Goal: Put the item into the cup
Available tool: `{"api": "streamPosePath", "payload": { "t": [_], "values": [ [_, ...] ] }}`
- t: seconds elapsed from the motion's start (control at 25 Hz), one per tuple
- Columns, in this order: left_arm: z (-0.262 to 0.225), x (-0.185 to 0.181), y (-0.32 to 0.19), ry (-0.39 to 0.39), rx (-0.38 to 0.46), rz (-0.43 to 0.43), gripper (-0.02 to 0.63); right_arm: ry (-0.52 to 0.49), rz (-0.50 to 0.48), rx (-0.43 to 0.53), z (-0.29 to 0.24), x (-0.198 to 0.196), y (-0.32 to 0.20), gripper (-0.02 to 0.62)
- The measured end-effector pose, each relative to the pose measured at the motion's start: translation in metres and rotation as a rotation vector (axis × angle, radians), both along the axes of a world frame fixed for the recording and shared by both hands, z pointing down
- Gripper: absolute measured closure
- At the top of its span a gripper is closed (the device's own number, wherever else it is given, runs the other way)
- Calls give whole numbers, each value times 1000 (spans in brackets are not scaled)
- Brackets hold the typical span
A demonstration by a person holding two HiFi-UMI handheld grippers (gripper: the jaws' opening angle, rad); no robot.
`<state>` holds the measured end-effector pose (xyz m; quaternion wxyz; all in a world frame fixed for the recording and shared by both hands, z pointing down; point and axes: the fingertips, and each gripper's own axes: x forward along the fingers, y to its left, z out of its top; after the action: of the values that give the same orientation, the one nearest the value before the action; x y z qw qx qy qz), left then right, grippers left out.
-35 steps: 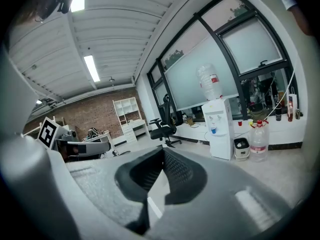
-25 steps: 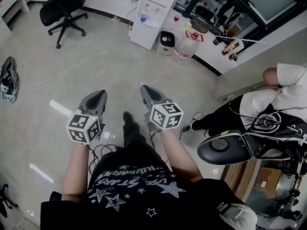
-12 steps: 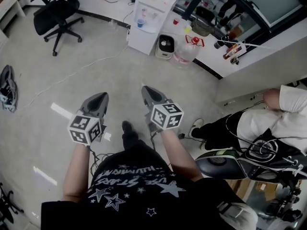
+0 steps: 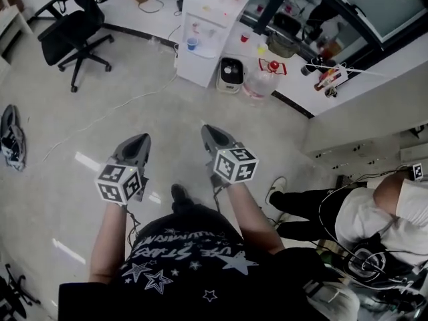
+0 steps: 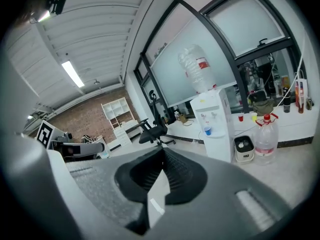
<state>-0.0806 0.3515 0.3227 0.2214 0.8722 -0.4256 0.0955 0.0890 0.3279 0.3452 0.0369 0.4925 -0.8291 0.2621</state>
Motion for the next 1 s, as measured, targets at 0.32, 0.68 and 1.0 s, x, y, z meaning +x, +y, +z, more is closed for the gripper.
{"api": "streamPosePath", "payload": {
  "t": [0.32,0.68,1.0],
  "values": [
    [5,17,-56,-30,10,-2,600,15,-34,-7,10,19,-45,595],
    [3,4,-79,-14,-14,-37,600,13,-51,-1,6,13,-65,595],
    [6,-3,-110,30,-8,-8,600,12,-28,-32,19,-2,-88,595]
  ]
}}
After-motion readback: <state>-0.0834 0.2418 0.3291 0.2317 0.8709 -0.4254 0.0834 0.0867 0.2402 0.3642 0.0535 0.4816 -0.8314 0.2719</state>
